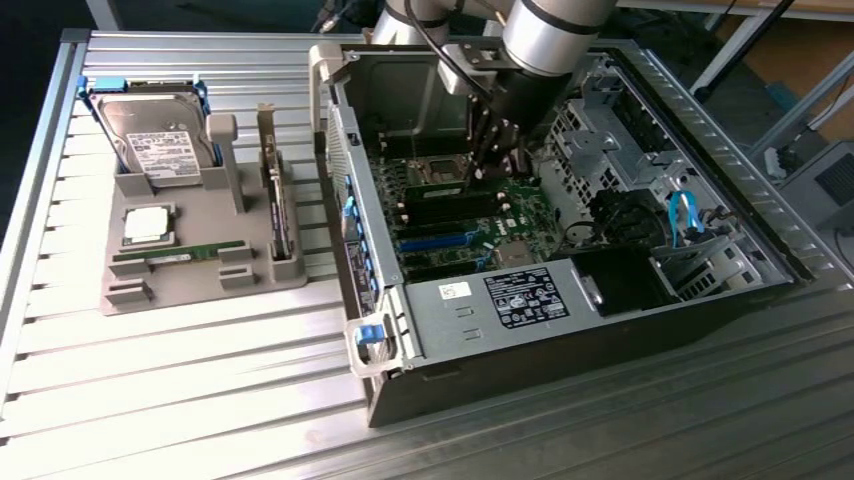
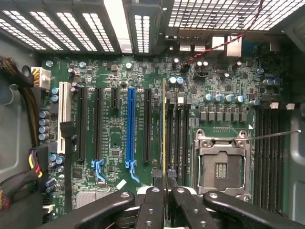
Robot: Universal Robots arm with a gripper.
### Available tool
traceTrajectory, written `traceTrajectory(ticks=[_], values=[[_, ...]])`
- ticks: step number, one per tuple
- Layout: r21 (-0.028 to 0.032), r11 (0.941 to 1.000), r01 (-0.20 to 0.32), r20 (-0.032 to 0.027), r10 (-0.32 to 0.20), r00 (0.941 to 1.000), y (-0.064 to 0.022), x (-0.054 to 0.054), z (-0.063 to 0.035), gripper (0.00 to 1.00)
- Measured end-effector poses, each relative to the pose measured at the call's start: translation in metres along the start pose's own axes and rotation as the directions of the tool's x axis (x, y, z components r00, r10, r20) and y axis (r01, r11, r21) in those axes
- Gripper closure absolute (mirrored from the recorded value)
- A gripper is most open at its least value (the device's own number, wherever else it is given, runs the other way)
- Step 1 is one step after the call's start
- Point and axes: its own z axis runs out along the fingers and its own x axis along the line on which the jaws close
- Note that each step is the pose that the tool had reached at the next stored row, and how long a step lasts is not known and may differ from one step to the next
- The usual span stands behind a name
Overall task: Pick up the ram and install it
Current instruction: 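Insert the ram into the slot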
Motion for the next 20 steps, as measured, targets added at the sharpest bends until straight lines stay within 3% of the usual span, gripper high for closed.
traceTrajectory(ticks=[6, 12, 20], values=[[0.0000, 1.0000, 0.000, 0.0000, 0.000, 1.0000, -0.0005, 0.0002, 0.0077, 0.88], [0.0000, 1.0000, 0.000, 0.0000, 0.000, 1.0000, -0.0008, 0.0002, 0.0081, 0.88], [-0.0013, 1.0000, -0.006, 0.0010, 0.006, 1.0000, -0.0101, 0.0006, 0.0099, 0.88]])
